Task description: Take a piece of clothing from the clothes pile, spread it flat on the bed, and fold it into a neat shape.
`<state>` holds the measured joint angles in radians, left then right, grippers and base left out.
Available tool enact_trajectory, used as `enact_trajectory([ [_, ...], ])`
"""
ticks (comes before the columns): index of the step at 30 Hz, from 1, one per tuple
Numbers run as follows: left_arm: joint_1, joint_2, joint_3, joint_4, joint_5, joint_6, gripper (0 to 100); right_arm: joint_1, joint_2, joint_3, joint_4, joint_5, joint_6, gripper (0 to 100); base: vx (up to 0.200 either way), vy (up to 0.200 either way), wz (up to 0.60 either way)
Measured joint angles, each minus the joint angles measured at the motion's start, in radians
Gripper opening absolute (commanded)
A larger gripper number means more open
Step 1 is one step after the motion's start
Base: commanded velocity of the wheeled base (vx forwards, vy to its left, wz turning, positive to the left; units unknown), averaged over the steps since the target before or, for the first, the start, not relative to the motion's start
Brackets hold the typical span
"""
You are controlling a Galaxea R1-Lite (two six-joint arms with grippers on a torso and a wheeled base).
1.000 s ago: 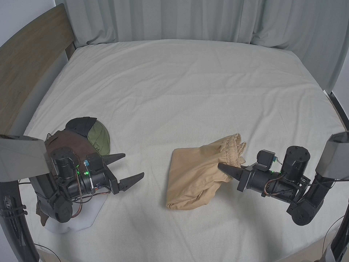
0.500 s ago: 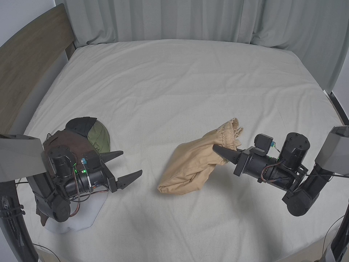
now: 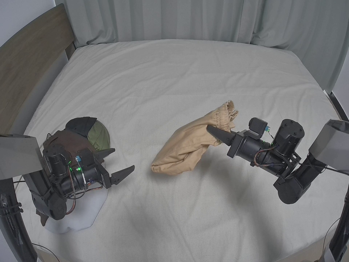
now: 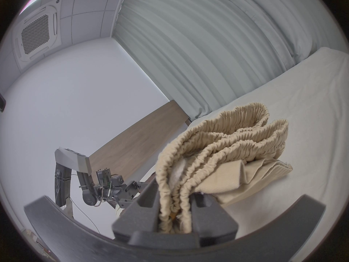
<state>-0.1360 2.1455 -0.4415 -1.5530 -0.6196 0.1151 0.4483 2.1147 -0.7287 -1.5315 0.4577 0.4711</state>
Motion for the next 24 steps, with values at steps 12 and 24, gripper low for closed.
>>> enact_trajectory([
  [12, 0.007, 0.000, -0.009, 0.000, 0.098, -0.024, 100, -0.026, 0.048, -0.195, 0.112, 0.011, 0.071, 0, 0.000, 0.000, 0.00],
  [24, 0.007, 0.000, -0.010, 0.000, 0.097, -0.025, 100, -0.052, 0.102, -0.414, 0.255, 0.020, 0.086, 0, 0.000, 0.000, 0.00],
])
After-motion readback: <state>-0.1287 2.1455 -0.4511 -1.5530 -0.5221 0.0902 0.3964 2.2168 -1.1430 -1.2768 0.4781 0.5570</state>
